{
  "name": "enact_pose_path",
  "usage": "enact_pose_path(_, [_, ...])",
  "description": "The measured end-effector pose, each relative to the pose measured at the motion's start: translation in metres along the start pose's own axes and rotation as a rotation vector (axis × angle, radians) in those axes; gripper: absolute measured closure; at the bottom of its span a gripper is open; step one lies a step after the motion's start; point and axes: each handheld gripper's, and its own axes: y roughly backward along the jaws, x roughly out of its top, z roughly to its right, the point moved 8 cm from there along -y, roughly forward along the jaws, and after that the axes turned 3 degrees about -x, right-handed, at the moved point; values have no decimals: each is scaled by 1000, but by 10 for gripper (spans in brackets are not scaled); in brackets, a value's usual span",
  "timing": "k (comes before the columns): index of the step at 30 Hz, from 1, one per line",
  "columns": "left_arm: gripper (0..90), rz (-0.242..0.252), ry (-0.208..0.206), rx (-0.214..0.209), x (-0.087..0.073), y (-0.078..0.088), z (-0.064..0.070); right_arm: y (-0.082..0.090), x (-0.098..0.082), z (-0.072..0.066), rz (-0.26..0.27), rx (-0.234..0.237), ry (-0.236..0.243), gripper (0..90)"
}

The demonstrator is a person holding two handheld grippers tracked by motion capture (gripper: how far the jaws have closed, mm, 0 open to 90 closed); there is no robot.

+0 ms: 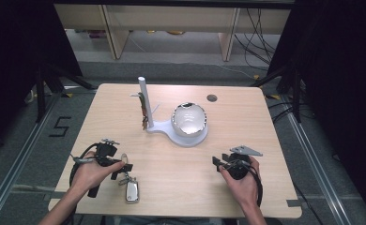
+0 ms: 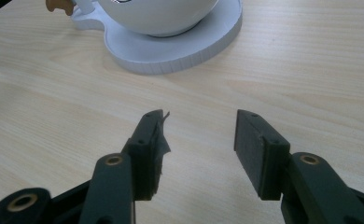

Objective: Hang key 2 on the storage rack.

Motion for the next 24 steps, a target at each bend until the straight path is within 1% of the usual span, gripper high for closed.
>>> enact_pose_path(2, [435, -37, 18, 22, 0, 0, -3, 0, -1, 2, -8, -19, 4, 532])
enact_pose_path(3, [437, -51, 15, 37, 1, -2, -6, 0, 0, 2, -6, -13, 0, 533])
enact_pose_path(4, [443, -57, 34, 40, 1, -3, -6, 2, -1, 1, -17, -11, 1, 533])
enact_pose_path(5, [446, -60, 35, 47, 2, -5, -7, 1, 0, 1, -10, -3, 1, 533])
enact_pose_path(6, [448, -75, 36, 51, 2, -6, -7, 0, 0, 0, -9, 2, 3, 533])
enact_pose_path(7, [454, -79, 38, 51, 3, -7, -6, 0, 0, -1, -9, 10, 3, 533])
enact_pose_path(8, [459, -88, 38, 42, 2, -8, -4, 0, -1, -1, -11, 12, 4, 533])
enact_pose_path(9, [460, -106, 29, 38, 0, -9, -3, 0, -1, -2, -14, 15, 1, 533])
enact_pose_path(11, [473, -119, 26, 37, -2, -12, 0, 0, -2, -1, -16, 14, -2, 533])
enact_pose_path(12, [480, -132, 17, 38, -4, -12, 0, 0, -2, 0, -18, 12, -4, 533])
enact_pose_path(13, [489, -130, 20, 44, -5, -14, 1, 0, -2, 2, -17, -5, 0, 533])
enact_pose_path(14, [503, -142, 17, 35, -7, -14, 2, -1, -2, 2, -20, -3, -1, 533])
enact_pose_path(15, [527, -148, 7, 35, -8, -14, 1, -1, -3, 1, -23, 3, -4, 533])
enact_pose_path(17, [530, -147, 8, 41, -8, -15, 1, -1, -3, 1, -25, -1, -3, 533])
enact_pose_path(18, [537, -140, 15, 45, -8, -16, 1, 0, -3, 1, -34, -8, 1, 532])
enact_pose_path(19, [542, -140, 17, 46, -8, -16, 1, 1, -3, 0, -34, -1, -1, 532])
enact_pose_path(21, [558, -143, 7, 53, -8, -16, 1, 0, -3, 0, -33, -2, -1, 532])
enact_pose_path(22, [587, -142, 0, 55, -8, -16, 0, -2, -3, 0, -25, 1, 1, 533])
enact_pose_path(23, [600, -148, -11, 57, -8, -16, 0, -2, -3, 0, -28, 2, 5, 533])
enact_pose_path(24, [600, -149, -15, 59, -8, -16, -1, -2, -3, 0, -28, 2, 5, 533])
